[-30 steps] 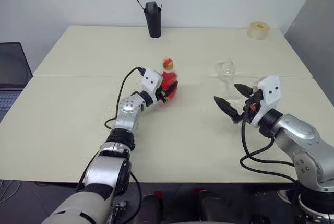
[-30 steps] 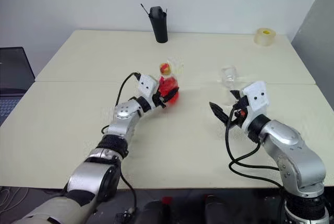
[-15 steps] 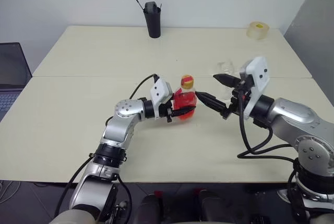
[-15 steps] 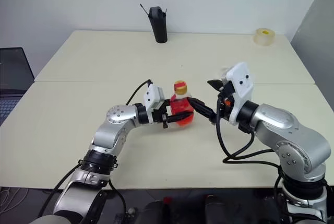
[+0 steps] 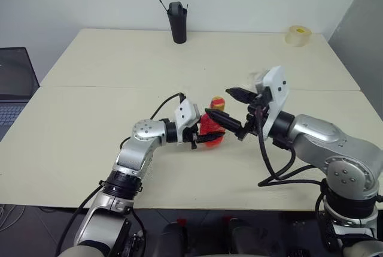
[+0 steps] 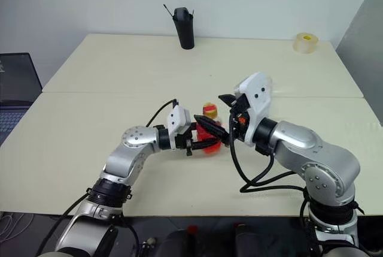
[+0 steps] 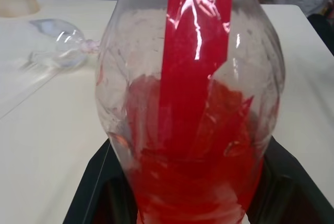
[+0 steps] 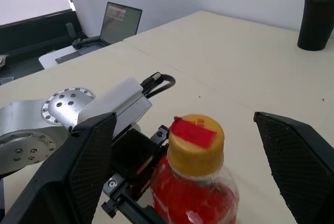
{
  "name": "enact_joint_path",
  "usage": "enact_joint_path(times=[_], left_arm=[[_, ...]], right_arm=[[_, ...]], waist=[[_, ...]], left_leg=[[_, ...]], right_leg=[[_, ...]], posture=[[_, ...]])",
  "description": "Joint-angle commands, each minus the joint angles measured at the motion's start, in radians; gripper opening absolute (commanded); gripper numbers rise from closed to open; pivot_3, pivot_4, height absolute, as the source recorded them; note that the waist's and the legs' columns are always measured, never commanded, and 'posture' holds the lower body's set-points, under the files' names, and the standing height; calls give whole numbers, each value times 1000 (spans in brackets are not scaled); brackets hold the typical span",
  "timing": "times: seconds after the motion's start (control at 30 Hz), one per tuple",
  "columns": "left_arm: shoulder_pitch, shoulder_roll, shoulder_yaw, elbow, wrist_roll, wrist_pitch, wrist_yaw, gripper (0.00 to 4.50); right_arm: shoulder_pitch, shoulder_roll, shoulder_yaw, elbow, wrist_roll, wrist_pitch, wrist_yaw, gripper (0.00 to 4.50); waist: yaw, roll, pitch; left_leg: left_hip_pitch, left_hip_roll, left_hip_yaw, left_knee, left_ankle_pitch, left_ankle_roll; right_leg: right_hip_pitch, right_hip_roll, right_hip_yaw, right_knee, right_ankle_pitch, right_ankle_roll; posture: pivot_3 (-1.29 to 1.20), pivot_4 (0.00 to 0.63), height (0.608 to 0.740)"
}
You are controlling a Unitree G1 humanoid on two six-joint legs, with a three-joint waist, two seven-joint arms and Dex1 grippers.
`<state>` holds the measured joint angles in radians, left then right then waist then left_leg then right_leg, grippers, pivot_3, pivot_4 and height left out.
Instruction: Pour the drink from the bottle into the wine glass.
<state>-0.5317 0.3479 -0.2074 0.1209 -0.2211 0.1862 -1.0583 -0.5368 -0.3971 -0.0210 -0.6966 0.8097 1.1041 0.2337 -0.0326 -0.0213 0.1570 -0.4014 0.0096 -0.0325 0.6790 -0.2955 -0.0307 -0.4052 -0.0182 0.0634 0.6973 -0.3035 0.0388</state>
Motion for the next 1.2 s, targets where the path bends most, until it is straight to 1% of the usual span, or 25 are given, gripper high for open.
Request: enact_joint_path(times=[0.03, 0.07, 0.2, 0.4, 0.63, 0.7, 0.77, 0.8, 0.83, 1.03, 1.1, 1.2], left_arm=[[1, 0, -2, -56, -3, -33, 4, 2048], [3, 2, -4, -55, -1, -37, 5, 2048], [0, 0, -4, -45, 3, -44, 11, 2047], [-10, -2, -7, -27, 20, -78, 17, 1988], [-9, -7, -10, -16, 28, -99, 23, 1977], [-8, -8, -10, -14, 28, -101, 25, 1977], [-8, -9, -11, -12, 28, -103, 28, 1977], [-8, -9, -12, -12, 28, -104, 29, 1977], [-9, -9, -12, -11, 28, -104, 30, 1977], [-6, -6, -14, -13, 23, -103, 29, 1831], [-7, -5, -17, -14, 21, -100, 24, 1777], [-16, -8, -25, -12, 3, -85, -7, 1680]], right_arm=[[-2, 0, -6, -19, -6, -22, -12, 4112], [0, 0, -7, -18, -8, -25, -13, 3898], [4, -15, -6, -12, -15, -30, -8, 2571], [11, -35, 12, -10, -31, -32, 1, 2527], [12, -30, 19, -10, -42, -30, 9, 2527], [11, -30, 18, -6, -45, -31, 10, 2159], [10, -32, 17, -4, -47, -31, 11, 1616], [12, -33, 18, -4, -48, -30, 11, 1271], [13, -34, 19, -5, -48, -29, 11, 1194], [10, -36, 12, 1, -47, -41, 21, 1201], [4, -49, 10, 7, -40, -53, 50, 1201], [-8, -128, 9, 44, 3, -145, 285, 1201]], waist=[[0, 0, 0], [0, 0, 0], [0, 0, 0], [0, 0, 0], [0, 0, 0], [0, 0, 0], [0, 0, 0], [0, 0, 0], [0, 0, 0], [0, 0, 0], [0, 0, 0], [0, 0, 0]], left_leg=[[0, 0, 0, 0, 0, 0], [0, 0, 0, 0, 0, 0], [0, 0, 0, 0, 0, 0], [0, 0, 0, 0, 0, 0], [0, 0, -1, 0, 0, 0], [0, 0, -1, 0, 0, 0], [0, 0, -1, 0, 0, 0], [0, 0, -1, 0, 0, 0], [0, 0, -1, 0, 0, 0], [0, 0, -1, 0, 0, 0], [0, 0, -1, 0, 0, 0], [0, -1, 0, 0, 0, 0]], right_leg=[[0, 0, 0, 0, 0, 0], [0, 0, 0, 0, 0, 0], [0, 0, 0, 0, 0, 0], [0, 0, 0, 0, 0, 0], [0, 0, 0, 0, 0, 0], [0, 0, 0, 0, 0, 0], [0, 0, 0, 0, 0, 0], [0, 0, 0, 0, 0, 0], [0, 0, 0, 0, 0, 0], [0, 0, 0, 0, 0, 0], [0, 0, 0, 0, 0, 0], [0, 0, -1, -1, 0, 0]], posture=[[0, 150, 740], [0, 150, 740], [0, 150, 740], [0, 150, 740], [0, 150, 740], [0, 150, 740], [0, 150, 740], [0, 150, 740], [0, 150, 740], [0, 150, 740], [0, 150, 740], [0, 150, 740]])
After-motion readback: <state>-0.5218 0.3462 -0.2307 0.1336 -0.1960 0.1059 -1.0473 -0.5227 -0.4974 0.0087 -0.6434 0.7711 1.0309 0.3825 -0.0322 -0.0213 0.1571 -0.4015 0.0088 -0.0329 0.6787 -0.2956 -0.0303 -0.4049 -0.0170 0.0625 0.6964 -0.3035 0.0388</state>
